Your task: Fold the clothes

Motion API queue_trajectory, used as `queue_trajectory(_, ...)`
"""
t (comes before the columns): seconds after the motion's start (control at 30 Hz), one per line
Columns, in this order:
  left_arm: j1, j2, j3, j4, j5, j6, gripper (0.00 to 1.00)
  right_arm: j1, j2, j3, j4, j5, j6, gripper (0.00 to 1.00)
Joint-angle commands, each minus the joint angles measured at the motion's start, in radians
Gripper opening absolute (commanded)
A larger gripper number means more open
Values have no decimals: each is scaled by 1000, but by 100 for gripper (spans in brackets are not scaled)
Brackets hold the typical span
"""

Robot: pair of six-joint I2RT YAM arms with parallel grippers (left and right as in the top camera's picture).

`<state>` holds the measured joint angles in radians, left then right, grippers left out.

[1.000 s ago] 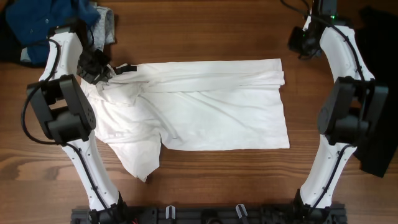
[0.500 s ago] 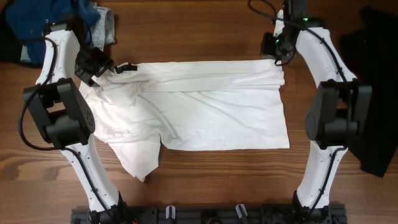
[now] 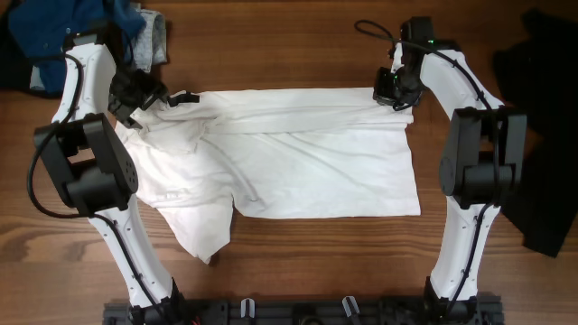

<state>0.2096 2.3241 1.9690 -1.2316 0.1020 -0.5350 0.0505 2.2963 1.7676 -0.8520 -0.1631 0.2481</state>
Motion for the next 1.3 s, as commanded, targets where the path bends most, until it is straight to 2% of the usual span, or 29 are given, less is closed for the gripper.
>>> queue_trajectory(0.0, -5, -28, -5, -2, -7, 5, 85, -8, 60, -9, 5, 111, 19, 4)
queue_trajectory(0.17, -17, -28, -5, 4, 21, 65, 86, -39, 123, -9, 32, 193, 25, 4)
queue_trajectory(0.6, -89, -28, -5, 51, 20, 64, 93, -206, 163, 18, 148, 224, -45, 4)
queue_trajectory(0.83, -133, -32, -5, 94, 32, 65, 91, -224, 163, 67, 144, 245, -94, 5)
queue_trajectory(1.0, -178, -57, -5, 151, 91, 117, 82, -224, 163, 192, 61, 246, -110, 17)
queue_trajectory(1.1, -212, -86, -5, 180, 88, 140, 73, -224, 161, 302, -29, 246, -100, 32)
queue_trajectory(1.17, -238, -100, -5, 201, 88, 139, 57, -224, 161, 397, -112, 229, -76, 32)
queue_trajectory(1.27, -268, -100, -6, 209, 88, 138, 42, -224, 157, 495, -206, 148, -61, 29)
